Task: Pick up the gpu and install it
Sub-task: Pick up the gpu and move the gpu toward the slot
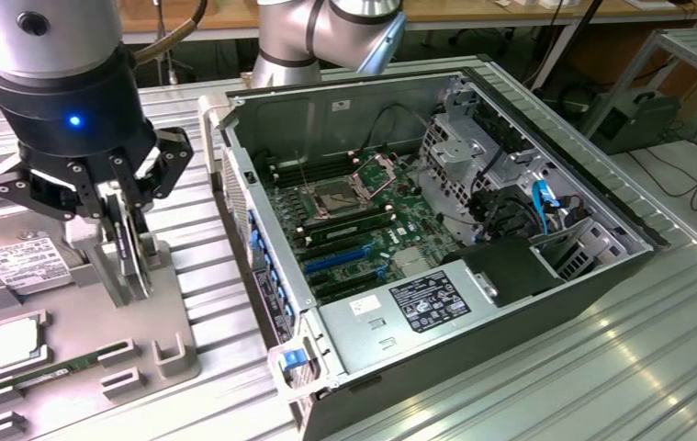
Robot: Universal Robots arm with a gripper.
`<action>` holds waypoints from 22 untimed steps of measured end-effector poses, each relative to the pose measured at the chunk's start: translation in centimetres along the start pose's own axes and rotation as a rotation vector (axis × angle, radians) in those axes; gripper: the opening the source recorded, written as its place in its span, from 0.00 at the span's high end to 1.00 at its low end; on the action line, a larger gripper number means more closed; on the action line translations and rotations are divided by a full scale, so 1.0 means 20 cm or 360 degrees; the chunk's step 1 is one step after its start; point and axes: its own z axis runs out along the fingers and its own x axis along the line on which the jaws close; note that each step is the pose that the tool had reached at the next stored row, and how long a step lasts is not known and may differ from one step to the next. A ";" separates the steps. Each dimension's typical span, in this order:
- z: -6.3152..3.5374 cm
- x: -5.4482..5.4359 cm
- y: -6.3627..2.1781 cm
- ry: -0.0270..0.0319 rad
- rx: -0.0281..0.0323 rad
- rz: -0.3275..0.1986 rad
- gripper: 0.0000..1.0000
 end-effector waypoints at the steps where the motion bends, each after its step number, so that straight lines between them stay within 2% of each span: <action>1: -0.009 0.00 0.000 0.00001 0.00035 0.0000 0.72; 16: -0.168 0.00 0.011 0.00004 0.00051 0.0002 0.72; 22: -0.217 0.00 0.015 0.00002 0.00049 0.0002 0.72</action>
